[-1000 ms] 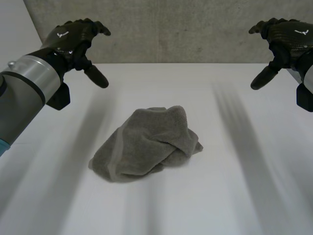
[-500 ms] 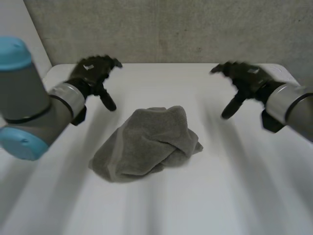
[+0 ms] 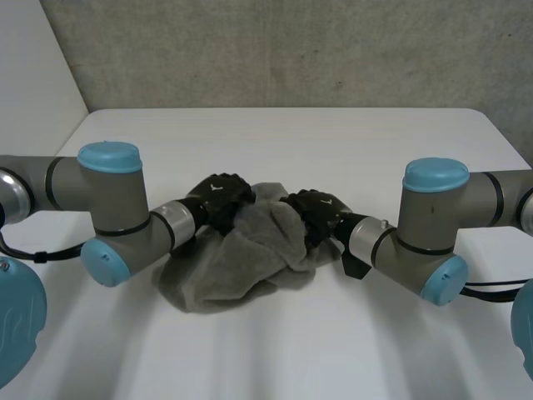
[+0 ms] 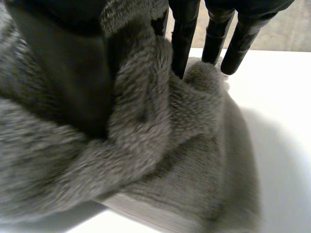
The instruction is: Fold the towel.
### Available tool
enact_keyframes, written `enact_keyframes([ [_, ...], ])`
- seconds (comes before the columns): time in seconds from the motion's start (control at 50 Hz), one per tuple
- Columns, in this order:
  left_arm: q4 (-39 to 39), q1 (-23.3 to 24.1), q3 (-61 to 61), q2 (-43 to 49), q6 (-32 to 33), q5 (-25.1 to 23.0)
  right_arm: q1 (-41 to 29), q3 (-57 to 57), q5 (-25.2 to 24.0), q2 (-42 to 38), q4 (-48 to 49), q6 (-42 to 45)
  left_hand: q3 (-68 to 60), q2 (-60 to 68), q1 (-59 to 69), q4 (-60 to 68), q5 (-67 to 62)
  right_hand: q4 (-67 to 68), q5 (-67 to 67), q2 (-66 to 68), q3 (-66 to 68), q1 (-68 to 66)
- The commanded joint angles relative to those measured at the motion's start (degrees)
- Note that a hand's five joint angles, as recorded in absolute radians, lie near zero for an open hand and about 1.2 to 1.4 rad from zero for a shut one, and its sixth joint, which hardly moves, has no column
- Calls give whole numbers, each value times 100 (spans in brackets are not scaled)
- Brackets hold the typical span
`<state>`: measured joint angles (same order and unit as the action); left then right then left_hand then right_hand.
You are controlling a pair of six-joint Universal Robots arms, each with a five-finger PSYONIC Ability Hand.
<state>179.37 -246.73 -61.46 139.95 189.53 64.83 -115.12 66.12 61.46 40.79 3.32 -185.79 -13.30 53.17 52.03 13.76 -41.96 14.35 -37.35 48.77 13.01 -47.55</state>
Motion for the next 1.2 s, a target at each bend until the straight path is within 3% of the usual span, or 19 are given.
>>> enact_keyframes([
  [0.02, -236, 37, -111, -317, -56, -93, 86, 208, -223, 588, 10, 7, 330, 2682, 2796, -376, -2802, -435, -3265, 3123, -301, -3245],
  [0.12, -254, 11, -525, -1004, -65, -93, 464, 691, -258, 1361, -7, 166, 330, 2683, 2797, -376, -2804, -435, -3265, 3123, -301, -3245],
  [0.22, -245, -86, -1386, -1980, -38, -146, 701, 1518, -249, 2231, -148, 860, 330, 2683, 2797, -376, -2804, -435, -3265, 3123, -301, -3245],
  [0.26, -192, -217, -2164, -2636, -12, -172, 946, 2226, -232, 2704, -366, 1559, 330, 2683, 2797, -376, -2804, -435, -3265, 3123, -301, -3245],
  [0.4, 10, -350, -3492, -3376, 40, -260, 1176, 3407, -126, 3154, -851, 3294, 330, 2683, 2797, -376, -2804, -435, -3265, 3123, -301, -3245],
  [0.42, 54, -332, -3730, -3473, 93, -330, 1158, 3581, -135, 3180, -990, 3608, 330, 2683, 2797, -376, -2804, -435, -1073, 931, -301, -1052],
  [0.44, 54, -332, -3733, -3474, 93, -330, 1158, 3583, -135, 3181, -992, 3611, 330, 2683, 2797, -376, -2804, -435, -1051, 909, -301, -1030],
  [0.46, 98, -323, -3915, -3561, 163, -391, 1158, 3661, -109, 3207, -1105, 3802, 330, 2683, 2797, -376, -2804, -435, 664, -806, -301, 685],
  [0.58, 124, -402, -4251, -3632, 453, -454, 1158, 3610, -135, 3505, -1168, 3682, 330, 2683, 2797, -376, -2804, -435, 2040, -2182, -301, 2060],
  [0.94, 107, -622, -4611, -3799, 498, -489, 780, 2968, -161, 3330, -473, 3787, 330, 2683, 2797, -376, -2804, -435, 3608, -3751, -301, 3629],
  [1.2, 107, -939, -5086, -4186, 542, -788, 402, 1737, -108, 2021, -587, 4244, 330, 2683, 2797, -376, -2804, -435, 3735, -3877, -301, 3755],
])
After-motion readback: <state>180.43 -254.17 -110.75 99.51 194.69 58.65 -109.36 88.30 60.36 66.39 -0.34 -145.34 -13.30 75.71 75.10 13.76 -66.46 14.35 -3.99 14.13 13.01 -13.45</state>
